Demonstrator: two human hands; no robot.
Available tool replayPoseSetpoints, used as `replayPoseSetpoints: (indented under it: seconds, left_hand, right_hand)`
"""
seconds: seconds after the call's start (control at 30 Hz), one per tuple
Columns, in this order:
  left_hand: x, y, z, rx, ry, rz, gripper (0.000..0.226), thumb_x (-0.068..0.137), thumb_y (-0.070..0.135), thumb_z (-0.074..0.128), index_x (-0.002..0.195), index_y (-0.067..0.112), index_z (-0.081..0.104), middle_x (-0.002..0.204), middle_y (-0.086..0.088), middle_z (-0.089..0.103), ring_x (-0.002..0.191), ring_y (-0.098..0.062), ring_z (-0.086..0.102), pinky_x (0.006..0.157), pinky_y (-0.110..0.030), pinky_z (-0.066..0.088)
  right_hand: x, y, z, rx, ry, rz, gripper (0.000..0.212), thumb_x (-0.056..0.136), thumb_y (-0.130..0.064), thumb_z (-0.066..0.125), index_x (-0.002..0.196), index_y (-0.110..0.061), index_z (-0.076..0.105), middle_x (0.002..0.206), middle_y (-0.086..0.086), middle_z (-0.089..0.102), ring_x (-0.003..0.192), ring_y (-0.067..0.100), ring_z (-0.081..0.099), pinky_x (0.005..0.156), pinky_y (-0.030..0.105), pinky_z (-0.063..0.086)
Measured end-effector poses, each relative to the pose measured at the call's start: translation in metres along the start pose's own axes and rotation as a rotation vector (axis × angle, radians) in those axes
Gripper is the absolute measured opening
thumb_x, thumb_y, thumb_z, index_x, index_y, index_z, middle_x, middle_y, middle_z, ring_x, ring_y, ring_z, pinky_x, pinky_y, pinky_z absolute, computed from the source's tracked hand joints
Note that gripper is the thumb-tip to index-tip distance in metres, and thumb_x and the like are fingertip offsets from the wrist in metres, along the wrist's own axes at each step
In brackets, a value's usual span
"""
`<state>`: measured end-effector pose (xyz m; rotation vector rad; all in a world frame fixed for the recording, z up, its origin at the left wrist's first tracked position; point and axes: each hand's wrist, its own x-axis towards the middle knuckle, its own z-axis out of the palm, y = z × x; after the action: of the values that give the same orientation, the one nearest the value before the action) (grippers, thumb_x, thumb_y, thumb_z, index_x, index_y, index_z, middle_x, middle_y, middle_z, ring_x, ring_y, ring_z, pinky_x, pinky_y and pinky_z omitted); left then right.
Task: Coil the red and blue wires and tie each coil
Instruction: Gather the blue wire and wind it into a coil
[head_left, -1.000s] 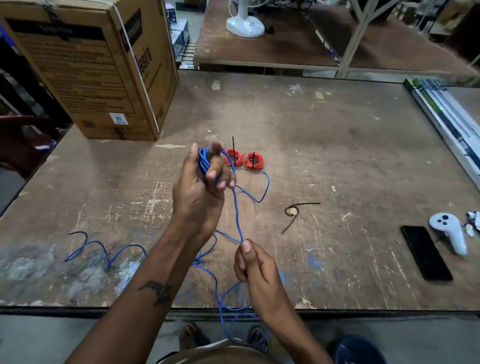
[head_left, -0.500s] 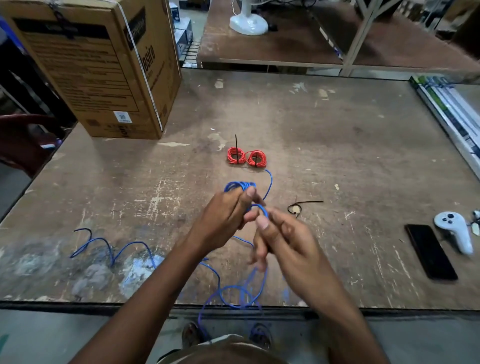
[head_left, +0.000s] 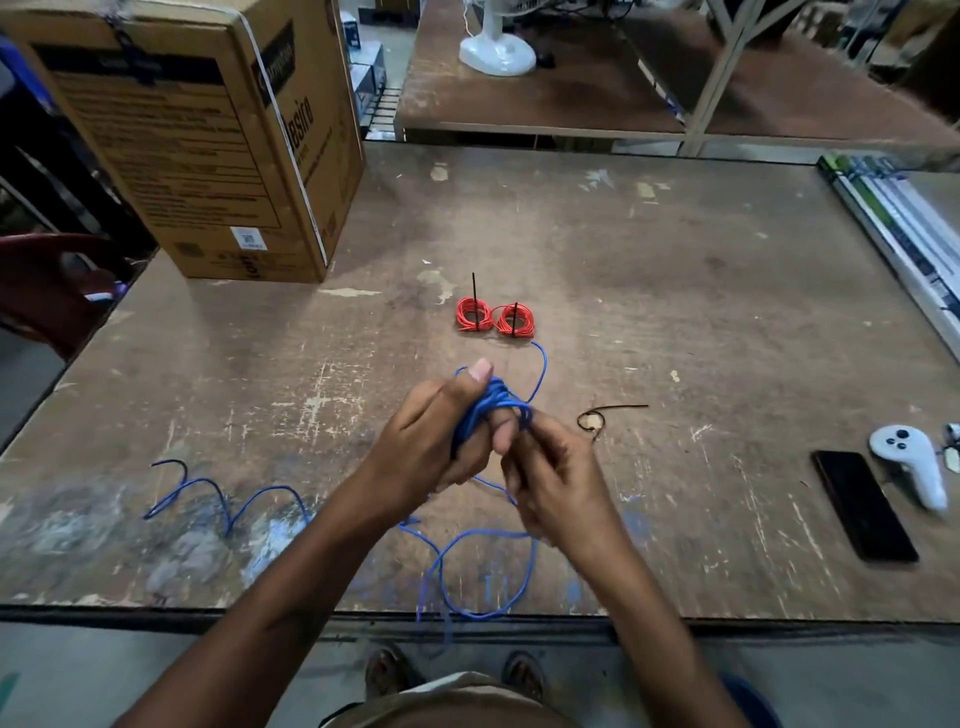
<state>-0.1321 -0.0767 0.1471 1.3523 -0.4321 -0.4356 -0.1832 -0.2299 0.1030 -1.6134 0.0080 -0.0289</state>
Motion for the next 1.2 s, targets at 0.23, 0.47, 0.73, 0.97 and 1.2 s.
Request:
replayPoseSetpoints:
  seconds: [0.23,0.47,0.73,0.97,1.2]
  left_hand:
    - [0.016,0.004,0.018,-0.283,0.258,0.109,0.066,0.114,0.044,0.028,0.07,0.009,0.063,0.033,0.004,0.028,0.032,-0.014,0.022,0.047,-0.038,0.022]
    - [0.035,-0.014,0.011,0.097,0.443,0.285,0.055,0.117,0.035,0.023,0.111,0.008,0.07,0.065,-0.001,0.064,0.064,-0.02,0.062,0.073,-0.035,0.053]
    - [0.026,-0.04,-0.044,0.726,0.158,0.091,0.053,0.116,0.04,0.029,0.099,0.024,0.076,0.055,0.002,0.054,0.053,-0.011,0.053,0.064,-0.035,0.044]
    - [-0.001,-0.038,-0.028,0.55,-0.068,0.034,0.062,0.115,0.039,0.026,0.087,0.017,0.077,0.055,0.001,0.039,0.047,-0.01,0.038,0.055,-0.023,0.032]
    - [-0.005,-0.014,-0.016,0.21,-0.089,0.046,0.066,0.113,0.041,0.029,0.083,0.003,0.074,0.044,-0.004,0.032,0.042,-0.02,0.027,0.052,-0.036,0.026]
  right_hand:
    - [-0.028,-0.002,0.028,-0.204,-0.008,-0.035,0.022,0.116,-0.032,0.04,0.124,-0.027,0.059,0.065,-0.001,0.055,0.048,0.023,0.068,0.054,0.057,0.058]
    - [-0.038,-0.01,0.046,0.088,-0.225,0.285,0.022,0.116,-0.017,0.04,0.133,-0.027,0.05,0.08,-0.001,0.061,0.043,0.012,0.047,0.047,0.028,0.046]
    - [-0.033,-0.033,0.002,-0.306,-0.006,0.008,0.023,0.11,-0.036,0.053,0.1,-0.028,0.071,0.068,-0.015,0.06,0.064,0.003,0.055,0.069,0.031,0.045]
    - [0.022,-0.039,-0.031,-0.24,0.265,-0.13,0.024,0.105,-0.034,0.066,0.086,-0.026,0.078,0.062,-0.009,0.061,0.06,0.01,0.052,0.061,0.028,0.041]
    - [0.039,0.013,-0.014,-0.377,0.172,-0.299,0.018,0.103,-0.011,0.06,0.1,-0.021,0.074,0.087,-0.008,0.071,0.074,0.01,0.064,0.075,0.024,0.049]
